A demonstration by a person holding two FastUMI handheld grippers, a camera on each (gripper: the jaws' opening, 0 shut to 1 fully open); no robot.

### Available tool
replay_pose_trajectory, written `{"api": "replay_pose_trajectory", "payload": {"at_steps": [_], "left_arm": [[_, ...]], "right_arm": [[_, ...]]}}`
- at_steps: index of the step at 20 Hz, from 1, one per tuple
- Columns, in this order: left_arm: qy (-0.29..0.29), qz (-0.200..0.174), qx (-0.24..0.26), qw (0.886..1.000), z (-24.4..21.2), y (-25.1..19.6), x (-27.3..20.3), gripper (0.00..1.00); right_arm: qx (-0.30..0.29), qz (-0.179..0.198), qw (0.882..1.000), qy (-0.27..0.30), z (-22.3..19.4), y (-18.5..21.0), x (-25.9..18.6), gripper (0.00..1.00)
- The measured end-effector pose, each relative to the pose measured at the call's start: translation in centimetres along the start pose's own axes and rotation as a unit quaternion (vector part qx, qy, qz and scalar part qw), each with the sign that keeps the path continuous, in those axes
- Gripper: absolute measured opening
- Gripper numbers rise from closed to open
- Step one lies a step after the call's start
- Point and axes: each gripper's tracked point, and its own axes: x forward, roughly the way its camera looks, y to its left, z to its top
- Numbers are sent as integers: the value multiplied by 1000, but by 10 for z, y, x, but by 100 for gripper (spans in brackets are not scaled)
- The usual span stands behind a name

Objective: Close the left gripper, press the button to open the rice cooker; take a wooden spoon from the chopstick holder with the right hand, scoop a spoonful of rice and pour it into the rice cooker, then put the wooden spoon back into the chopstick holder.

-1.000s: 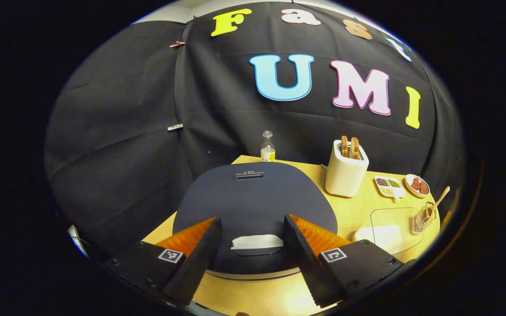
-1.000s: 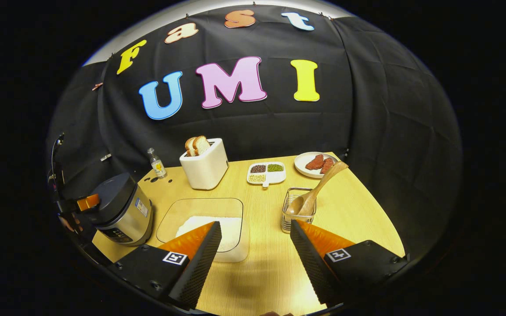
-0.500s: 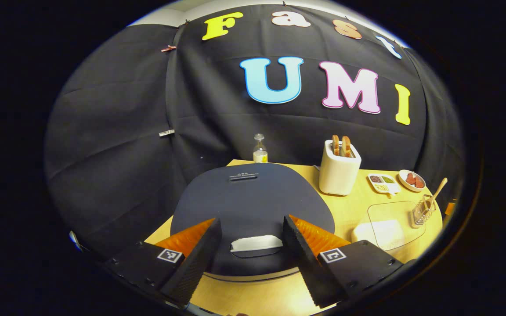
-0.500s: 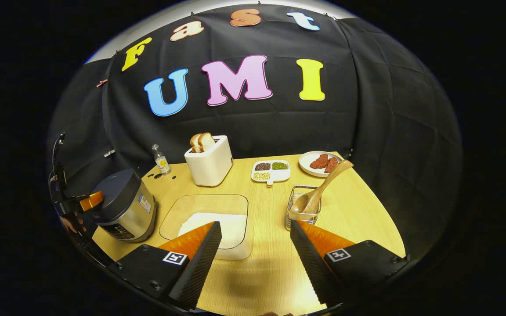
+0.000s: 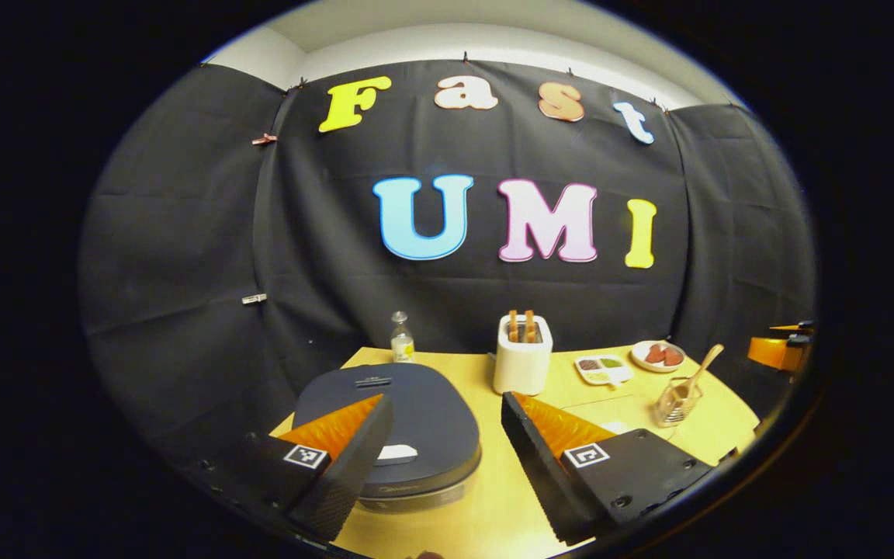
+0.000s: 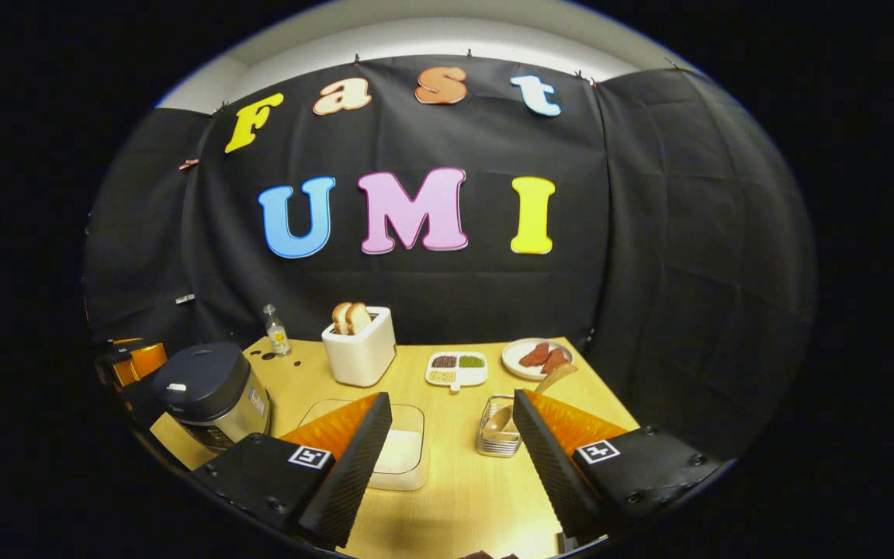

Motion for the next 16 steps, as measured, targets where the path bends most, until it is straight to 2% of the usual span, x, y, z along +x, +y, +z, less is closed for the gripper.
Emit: {"api": "replay_pose_trajectory", "payload": {"at_steps": [2,6,10,16], "left_arm": [[0,-8,-11,1000,6,-5,-15,95],[-36,-2,-16,999,29,4,-41,95],[-56,-24,-13,998,34,-1,-59,95],[-68,-57,6,996,40,-16,-62,95]], "right_arm": [[-8,-11,1000,2,1,3,-17,98],[-16,-24,999,-40,25,13,-52,99],[-18,-29,998,-55,24,29,-79,99],[5,-26,998,-55,26,44,-81,97]]}}
